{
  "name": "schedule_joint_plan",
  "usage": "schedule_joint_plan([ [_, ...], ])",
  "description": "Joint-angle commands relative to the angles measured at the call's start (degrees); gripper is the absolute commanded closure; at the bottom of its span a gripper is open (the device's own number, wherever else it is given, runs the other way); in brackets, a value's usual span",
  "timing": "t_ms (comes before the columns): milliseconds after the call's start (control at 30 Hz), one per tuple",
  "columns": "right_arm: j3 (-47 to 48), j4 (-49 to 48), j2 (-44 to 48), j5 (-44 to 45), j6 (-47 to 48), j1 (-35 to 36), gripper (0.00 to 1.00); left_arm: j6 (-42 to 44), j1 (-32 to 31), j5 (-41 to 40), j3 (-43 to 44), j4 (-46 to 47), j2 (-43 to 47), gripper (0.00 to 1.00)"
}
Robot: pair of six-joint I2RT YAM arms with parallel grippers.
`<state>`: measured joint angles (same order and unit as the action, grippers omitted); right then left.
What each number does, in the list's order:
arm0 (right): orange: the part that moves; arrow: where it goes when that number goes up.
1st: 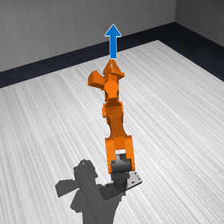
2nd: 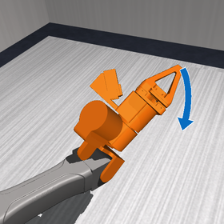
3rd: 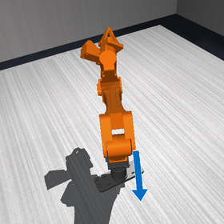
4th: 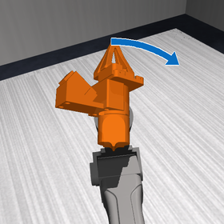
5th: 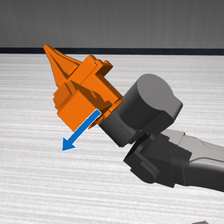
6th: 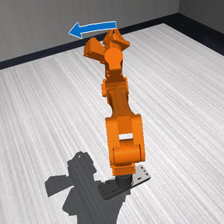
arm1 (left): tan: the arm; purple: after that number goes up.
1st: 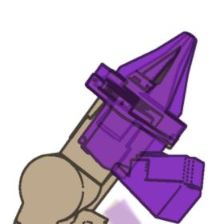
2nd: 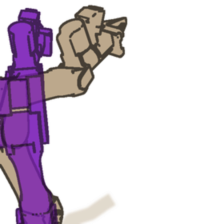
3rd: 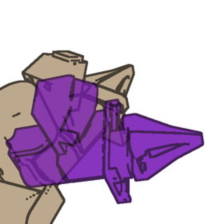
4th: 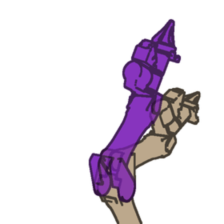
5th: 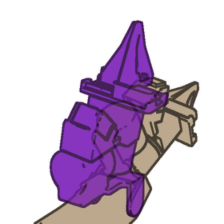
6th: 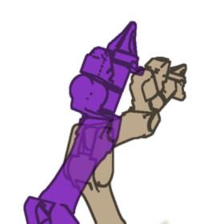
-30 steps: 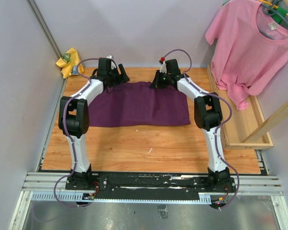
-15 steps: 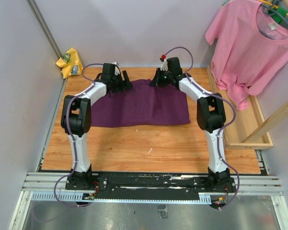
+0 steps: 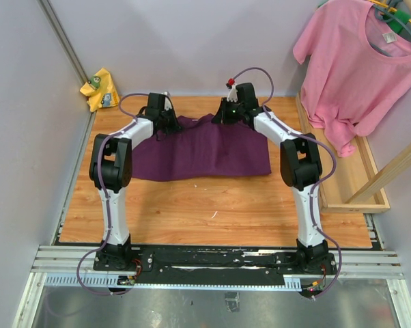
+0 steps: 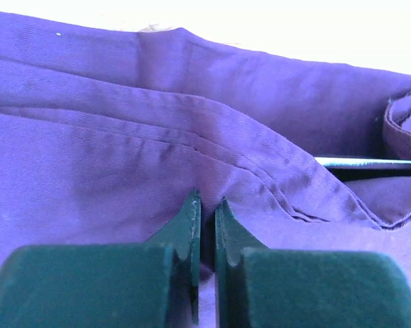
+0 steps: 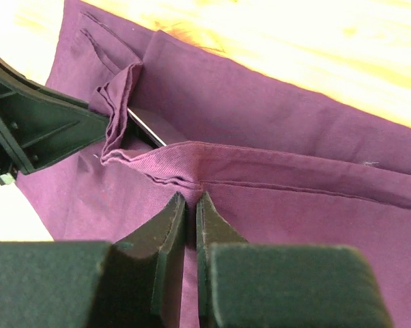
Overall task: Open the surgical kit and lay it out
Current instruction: Open the surgical kit at the center of the board.
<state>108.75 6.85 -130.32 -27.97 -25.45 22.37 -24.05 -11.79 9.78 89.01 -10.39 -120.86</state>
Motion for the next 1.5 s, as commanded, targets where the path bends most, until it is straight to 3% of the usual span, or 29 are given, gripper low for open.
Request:
schedule_joint_plan([
  [0, -1.3, -3.3, 5.1, -3.0, 0.1, 1.5, 0.99, -0.4, -0.2, -1.2, 0.0, 1.9, 1.1, 1.00],
  [467, -11.9, -4.1, 13.1, 0.1, 1.4, 3.7, 0.99, -5.0, -0.4, -6.1, -18.6, 10.4, 18.6, 1.00],
  [967, -18.0, -2.7, 16.4, 3.2, 1.1, 5.2, 0.99, -5.9, -0.4, -8.8, -25.9, 13.3, 27.4, 0.99],
  [1267, -17.5, -1.9, 17.0, 4.0, 1.3, 5.4, 0.99, -5.4, -0.4, -9.7, -23.7, 11.3, 25.0, 0.84],
  [1400, -15.8, -1.2, 14.2, 4.4, 1.7, 5.3, 0.99, -5.4, -0.4, -10.5, -22.8, 10.9, 23.8, 0.67],
  [1467, -14.5, -0.6, 12.9, 4.6, 2.0, 5.3, 0.99, -5.2, -0.3, -11.1, -21.8, 10.3, 23.2, 0.65],
])
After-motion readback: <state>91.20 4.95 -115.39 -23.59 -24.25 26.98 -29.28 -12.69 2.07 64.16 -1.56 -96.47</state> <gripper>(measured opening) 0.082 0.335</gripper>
